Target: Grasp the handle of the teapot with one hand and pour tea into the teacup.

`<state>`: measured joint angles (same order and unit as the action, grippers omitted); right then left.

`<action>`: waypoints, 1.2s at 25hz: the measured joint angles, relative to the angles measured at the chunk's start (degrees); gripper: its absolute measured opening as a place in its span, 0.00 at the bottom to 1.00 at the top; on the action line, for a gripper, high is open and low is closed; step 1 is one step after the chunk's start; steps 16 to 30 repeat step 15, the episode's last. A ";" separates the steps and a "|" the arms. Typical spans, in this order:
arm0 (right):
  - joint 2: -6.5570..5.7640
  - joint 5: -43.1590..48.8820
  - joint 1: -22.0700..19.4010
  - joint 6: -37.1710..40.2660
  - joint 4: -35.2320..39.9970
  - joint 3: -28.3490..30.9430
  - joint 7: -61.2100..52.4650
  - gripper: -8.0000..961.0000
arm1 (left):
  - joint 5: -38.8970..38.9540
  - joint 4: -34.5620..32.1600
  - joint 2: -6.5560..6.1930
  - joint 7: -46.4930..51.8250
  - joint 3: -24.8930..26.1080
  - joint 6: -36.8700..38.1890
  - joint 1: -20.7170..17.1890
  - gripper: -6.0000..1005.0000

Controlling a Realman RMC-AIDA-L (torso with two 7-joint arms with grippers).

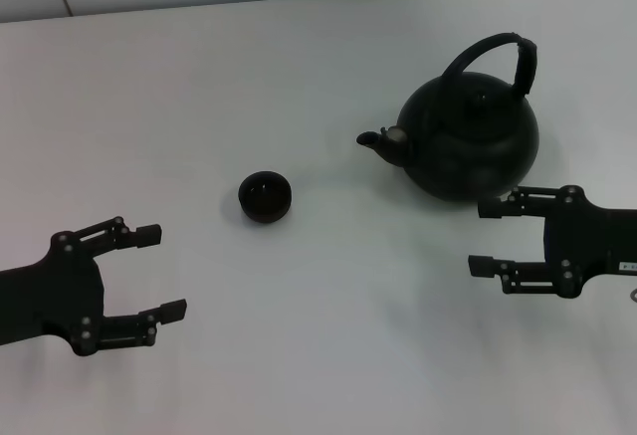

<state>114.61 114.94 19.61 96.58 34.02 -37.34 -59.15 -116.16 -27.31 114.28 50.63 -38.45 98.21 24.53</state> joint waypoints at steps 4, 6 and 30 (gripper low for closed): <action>0.12 0.31 -0.13 0.00 0.09 0.01 0.00 0.75 | 0.01 -0.09 -0.02 0.01 0.03 0.07 -0.03 0.86; 0.14 0.33 -0.17 0.01 0.12 0.11 0.00 0.75 | 0.03 -0.14 -0.03 0.13 0.04 0.15 -0.03 0.86; 0.26 0.38 -0.28 -0.07 0.11 0.11 0.00 0.75 | 0.17 -0.50 0.06 0.35 0.05 0.20 -0.20 0.86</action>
